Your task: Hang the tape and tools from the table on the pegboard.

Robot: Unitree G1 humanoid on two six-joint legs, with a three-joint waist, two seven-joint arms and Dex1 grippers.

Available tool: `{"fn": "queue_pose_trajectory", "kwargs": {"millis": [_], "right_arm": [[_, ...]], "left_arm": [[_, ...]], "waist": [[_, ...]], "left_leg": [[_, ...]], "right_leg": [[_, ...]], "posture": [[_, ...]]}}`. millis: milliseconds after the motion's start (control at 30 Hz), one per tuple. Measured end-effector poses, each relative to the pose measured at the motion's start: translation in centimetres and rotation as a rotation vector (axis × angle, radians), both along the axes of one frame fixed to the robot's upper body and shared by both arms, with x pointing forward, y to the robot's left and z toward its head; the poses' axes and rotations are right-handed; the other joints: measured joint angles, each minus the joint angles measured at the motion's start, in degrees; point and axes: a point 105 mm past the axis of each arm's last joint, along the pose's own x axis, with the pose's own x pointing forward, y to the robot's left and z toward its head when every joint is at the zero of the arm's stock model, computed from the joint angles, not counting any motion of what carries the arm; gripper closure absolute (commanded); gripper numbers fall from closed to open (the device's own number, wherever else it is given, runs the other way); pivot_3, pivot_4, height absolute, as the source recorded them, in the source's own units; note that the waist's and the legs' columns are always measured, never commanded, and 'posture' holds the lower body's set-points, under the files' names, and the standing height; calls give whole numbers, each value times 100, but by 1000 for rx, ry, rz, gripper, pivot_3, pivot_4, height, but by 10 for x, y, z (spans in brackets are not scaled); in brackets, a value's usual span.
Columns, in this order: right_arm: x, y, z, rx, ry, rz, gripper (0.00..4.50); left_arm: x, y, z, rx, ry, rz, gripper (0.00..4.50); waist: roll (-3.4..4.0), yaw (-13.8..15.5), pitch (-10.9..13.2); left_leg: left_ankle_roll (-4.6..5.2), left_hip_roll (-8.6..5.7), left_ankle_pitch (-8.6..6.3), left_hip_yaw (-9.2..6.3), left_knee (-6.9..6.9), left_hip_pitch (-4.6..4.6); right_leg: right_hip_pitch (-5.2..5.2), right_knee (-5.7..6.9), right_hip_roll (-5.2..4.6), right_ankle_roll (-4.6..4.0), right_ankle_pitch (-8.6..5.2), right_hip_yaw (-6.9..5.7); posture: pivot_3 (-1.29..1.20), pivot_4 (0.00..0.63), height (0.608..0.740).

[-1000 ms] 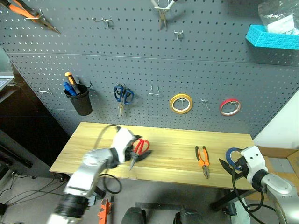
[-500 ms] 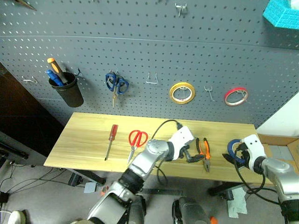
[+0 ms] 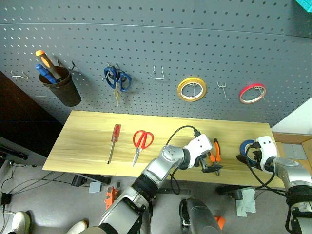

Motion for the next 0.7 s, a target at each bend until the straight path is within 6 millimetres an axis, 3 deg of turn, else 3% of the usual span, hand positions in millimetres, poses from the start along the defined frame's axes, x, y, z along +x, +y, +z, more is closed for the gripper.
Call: {"fn": "queue_pose_trajectory", "kwargs": {"millis": [200,367,600,633,700], "right_arm": [[10,-1,-3,70,25,-53,0],[15,3,0,93,13,-31,1481],[19,7,-1,99,-3,-12,3894],[19,7,-1,97,-7,-10,4114],[19,7,-1,83,-12,0,4117]], "left_arm": [[0,2,2,3,-2,-6,39],[4,3,7,0,-12,1,0],[12,1,12,-2,-22,8,0],[13,1,12,-1,-21,12,0],[16,3,11,-1,-14,25,0]], "waist": [[-9,-2,26],[-15,5,55],[-15,2,55],[-15,2,55],[-15,1,55]], "left_leg": [[0,0,0,0,-1,-1],[0,2,0,-3,-3,-6],[-2,1,-1,1,-2,-24],[-2,1,-1,2,-3,-24],[-2,1,-1,2,-3,-25]], "right_leg": [[0,-2,-2,2,1,0],[-1,-9,-2,2,1,-4],[-20,-12,-2,7,4,-3],[-21,-12,-2,8,4,-2],[-22,-12,-2,8,4,-3]], "posture": [[28,311,740],[25,304,740],[22,290,740],[20,288,740],[13,279,740]]}}
